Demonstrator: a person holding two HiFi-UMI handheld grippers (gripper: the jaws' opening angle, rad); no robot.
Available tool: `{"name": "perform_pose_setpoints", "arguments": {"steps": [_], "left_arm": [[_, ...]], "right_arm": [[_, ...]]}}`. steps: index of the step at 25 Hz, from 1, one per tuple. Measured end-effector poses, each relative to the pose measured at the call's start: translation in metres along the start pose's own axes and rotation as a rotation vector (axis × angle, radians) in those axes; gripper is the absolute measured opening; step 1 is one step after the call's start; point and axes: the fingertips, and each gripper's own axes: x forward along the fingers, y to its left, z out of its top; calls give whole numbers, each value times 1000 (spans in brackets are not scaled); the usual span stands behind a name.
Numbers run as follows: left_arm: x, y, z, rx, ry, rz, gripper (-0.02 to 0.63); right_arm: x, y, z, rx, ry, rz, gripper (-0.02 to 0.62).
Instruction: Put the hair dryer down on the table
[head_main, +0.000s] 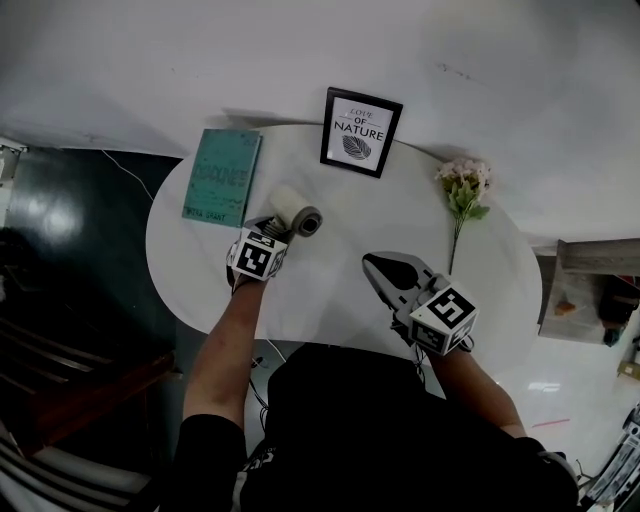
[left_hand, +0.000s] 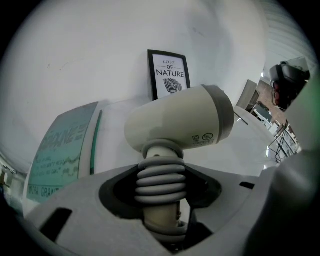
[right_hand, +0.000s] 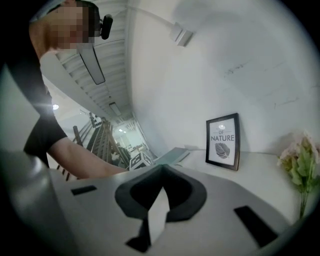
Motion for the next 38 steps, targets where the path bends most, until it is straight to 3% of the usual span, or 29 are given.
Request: {"name": "perform_pose_setpoints", "arguments": {"steps": [11,15,20,24,26,33,38], "left_arm": [[-1,2,-2,21,28,39,244],[-8,3,4,21,-2,76,244],[-35,1,21,33,-91,119,241],[-76,-1,42,34,-254,125,151],[-97,-6,47,53,-311,114,150],[-174,-14,38,50,-471,110,132],[-230,-13,15,-2,-585,110,135]], "right_arm": [[-15,-2,-1,26,-7,63,5],[-21,-5,-2,26,-9,84,5],[-23,1,7,5,-25,97,5],[-20,15,9,-59,8,90,6],[-16,28,14,-82,7,88,5],[4,84,40,-167,-22,91,5],[14,136,43,-205,-38,87,5]]}}
